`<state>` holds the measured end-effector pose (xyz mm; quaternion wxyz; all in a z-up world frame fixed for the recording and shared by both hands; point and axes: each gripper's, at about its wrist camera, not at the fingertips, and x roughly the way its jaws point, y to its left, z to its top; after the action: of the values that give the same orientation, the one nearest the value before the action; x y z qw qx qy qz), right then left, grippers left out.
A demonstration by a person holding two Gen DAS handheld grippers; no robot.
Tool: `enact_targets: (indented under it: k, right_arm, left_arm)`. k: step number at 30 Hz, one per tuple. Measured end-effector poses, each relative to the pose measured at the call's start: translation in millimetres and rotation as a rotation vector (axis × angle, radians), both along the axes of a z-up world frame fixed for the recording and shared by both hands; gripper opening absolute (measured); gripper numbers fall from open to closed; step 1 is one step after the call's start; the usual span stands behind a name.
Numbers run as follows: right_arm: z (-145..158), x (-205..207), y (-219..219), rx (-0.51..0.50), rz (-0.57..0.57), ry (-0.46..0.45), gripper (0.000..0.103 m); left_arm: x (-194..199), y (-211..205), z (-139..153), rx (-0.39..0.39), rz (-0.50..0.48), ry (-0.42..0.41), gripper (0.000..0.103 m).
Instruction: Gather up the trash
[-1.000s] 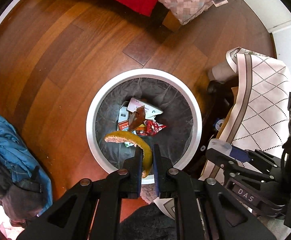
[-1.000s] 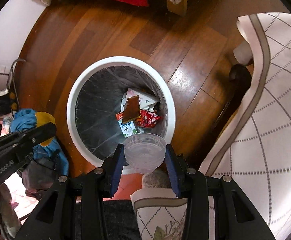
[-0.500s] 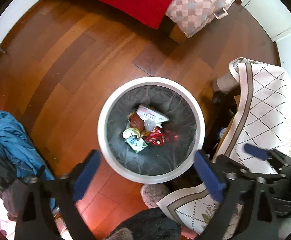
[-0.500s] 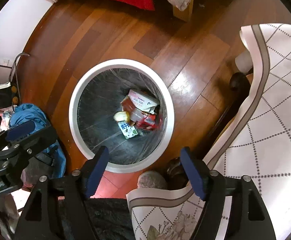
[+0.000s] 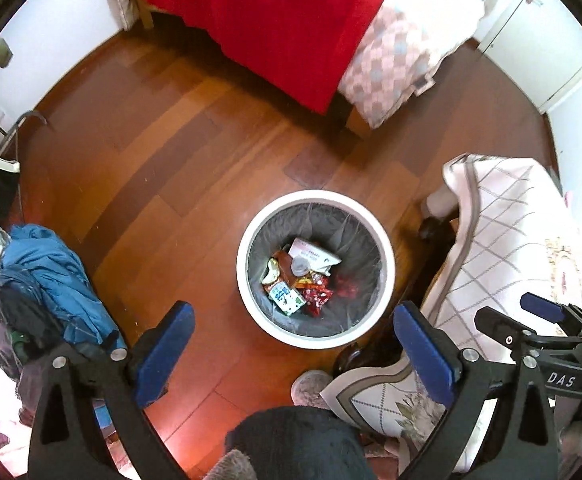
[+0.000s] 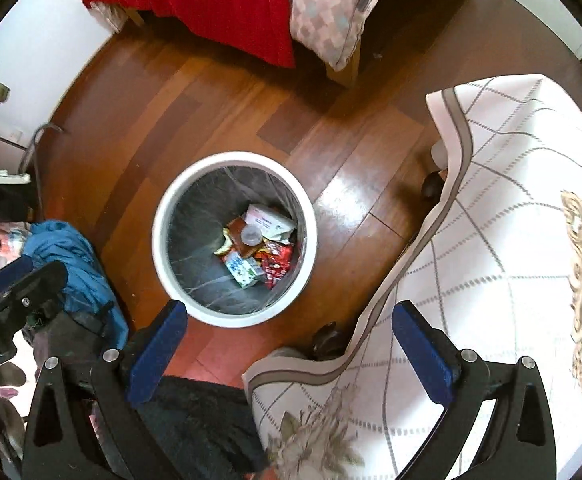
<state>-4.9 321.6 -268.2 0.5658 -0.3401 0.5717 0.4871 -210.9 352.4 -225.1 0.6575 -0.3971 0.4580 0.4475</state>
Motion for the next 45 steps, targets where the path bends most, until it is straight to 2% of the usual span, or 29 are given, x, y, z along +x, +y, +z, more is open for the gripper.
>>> enact_targets:
  k: [7, 12, 17, 21, 25, 31, 45]
  right_arm:
    - [77.5, -4.7, -41.5, 0.135, 0.001, 0.044, 0.103]
    - [136.3, -11.8, -71.7, 0.224, 0.025, 0.086, 0.103]
    - [182.3, -18.3, -100.9, 0.284, 0.05, 0.136, 0.103]
    - [208.0, -22.4, -119.4, 0.314, 0.067, 0.171, 0.103]
    - [230.2, -27.2, -131.9, 0.335, 0.09, 0.189, 0.103]
    - [247.2, -30.9, -141.9, 0.339, 0.111, 0.201, 0.103]
    - [258.0, -34.1, -141.8, 0.334, 0.148, 0.226, 0.103]
  left_arm:
    - [-10.2, -39.4, 65.3, 0.081, -0.02, -0.064, 0.102]
    - [-17.5, -62.4, 105.3, 0.11, -0.026, -0.116, 0.102]
    - [-23.6, -80.8, 137.4, 0.137, -0.042, -0.159, 0.102]
    - [-27.6, -91.8, 155.0, 0.132, -0.044, -0.2, 0.102]
    - [-30.0, -101.4, 170.7, 0.134, -0.052, -0.232, 0.102]
    - [-30.2, -111.0, 180.9, 0.131, -0.069, -0.253, 0.102]
    - [-38.1, -115.0, 189.2, 0.113, -0.063, -0.277, 0.102]
